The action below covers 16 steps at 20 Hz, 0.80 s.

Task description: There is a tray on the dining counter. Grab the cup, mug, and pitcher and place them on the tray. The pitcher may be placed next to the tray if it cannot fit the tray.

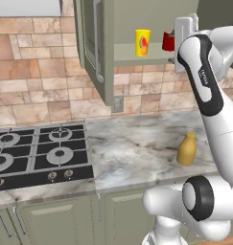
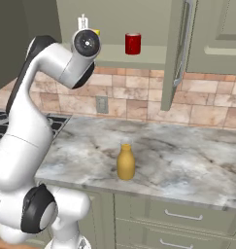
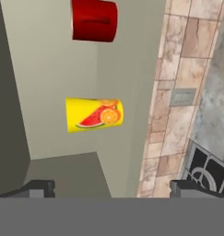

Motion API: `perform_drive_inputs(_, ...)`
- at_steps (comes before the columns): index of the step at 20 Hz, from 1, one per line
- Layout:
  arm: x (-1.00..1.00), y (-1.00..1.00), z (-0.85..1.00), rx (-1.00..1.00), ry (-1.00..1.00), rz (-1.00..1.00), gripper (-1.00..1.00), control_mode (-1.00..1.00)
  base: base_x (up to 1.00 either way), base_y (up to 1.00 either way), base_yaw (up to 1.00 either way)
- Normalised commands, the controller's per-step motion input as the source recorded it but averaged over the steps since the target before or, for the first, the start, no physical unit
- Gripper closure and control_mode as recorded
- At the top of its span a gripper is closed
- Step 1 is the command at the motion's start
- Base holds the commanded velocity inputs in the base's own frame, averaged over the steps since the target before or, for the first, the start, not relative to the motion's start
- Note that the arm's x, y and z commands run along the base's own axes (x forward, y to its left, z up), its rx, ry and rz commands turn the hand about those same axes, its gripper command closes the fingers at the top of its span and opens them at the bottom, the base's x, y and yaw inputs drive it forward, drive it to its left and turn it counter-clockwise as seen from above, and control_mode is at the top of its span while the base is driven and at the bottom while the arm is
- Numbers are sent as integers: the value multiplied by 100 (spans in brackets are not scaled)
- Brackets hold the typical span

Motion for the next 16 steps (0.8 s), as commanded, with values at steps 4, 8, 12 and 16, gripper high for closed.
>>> perform_drive_inputs(4, 41, 0, 11, 0, 0, 3, -100, -100, 0, 0, 0)
perform_drive_inputs(8, 36, 0, 9, 0, 0, 1, -100, -100, 0, 0, 0)
perform_drive_inputs(12, 38, 0, 1, 0, 0, 1, -100, -100, 0, 0, 0)
perform_drive_inputs(16, 30, 3, 0, 0, 0, 4, -100, -100, 0, 0, 0)
